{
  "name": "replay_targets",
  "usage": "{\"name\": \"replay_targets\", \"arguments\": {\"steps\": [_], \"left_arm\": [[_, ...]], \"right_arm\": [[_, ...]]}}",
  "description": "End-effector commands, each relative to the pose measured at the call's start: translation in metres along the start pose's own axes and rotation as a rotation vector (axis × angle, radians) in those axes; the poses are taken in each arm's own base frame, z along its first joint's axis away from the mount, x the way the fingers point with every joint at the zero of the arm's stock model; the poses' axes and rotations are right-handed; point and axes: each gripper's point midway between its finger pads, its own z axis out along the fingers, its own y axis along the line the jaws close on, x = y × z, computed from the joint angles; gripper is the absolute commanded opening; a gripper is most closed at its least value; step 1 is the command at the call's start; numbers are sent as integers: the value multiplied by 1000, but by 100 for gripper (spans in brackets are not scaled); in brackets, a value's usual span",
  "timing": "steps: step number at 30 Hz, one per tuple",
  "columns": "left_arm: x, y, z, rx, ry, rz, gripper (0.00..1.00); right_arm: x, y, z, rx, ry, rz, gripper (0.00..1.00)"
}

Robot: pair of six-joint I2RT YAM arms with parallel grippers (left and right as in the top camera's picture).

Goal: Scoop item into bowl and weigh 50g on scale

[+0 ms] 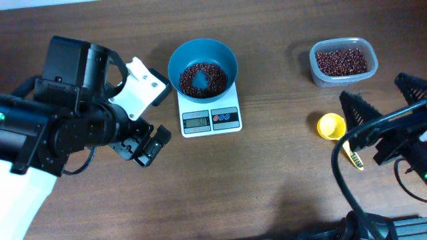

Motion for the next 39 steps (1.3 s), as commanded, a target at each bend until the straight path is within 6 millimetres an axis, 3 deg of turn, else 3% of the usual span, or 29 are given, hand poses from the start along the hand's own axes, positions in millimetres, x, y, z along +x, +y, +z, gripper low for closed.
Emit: {"name": "replay_targets", "arguments": {"steps": [1,7,13,25,34,39], "left_arm": [[-4,0,-4,2,-19,-12,99],[-4,0,-4,2,-19,-12,99],[-4,0,-4,2,-19,-12,99],[-4,0,-4,2,-19,-12,99],[-4,0,-4,2,-19,-12,99],[-4,0,-4,2,-19,-12,99]], "right_arm": [[12,5,4,-27,18,12,99],[39,21,-16,-40,-56,-59,99],[60,22,-27,-31,-93,-20,99],[94,-7,-15,109,17,-89,99],[121,-13,10,100,51,-88,99],[125,-14,15,100,49,-88,99]]}}
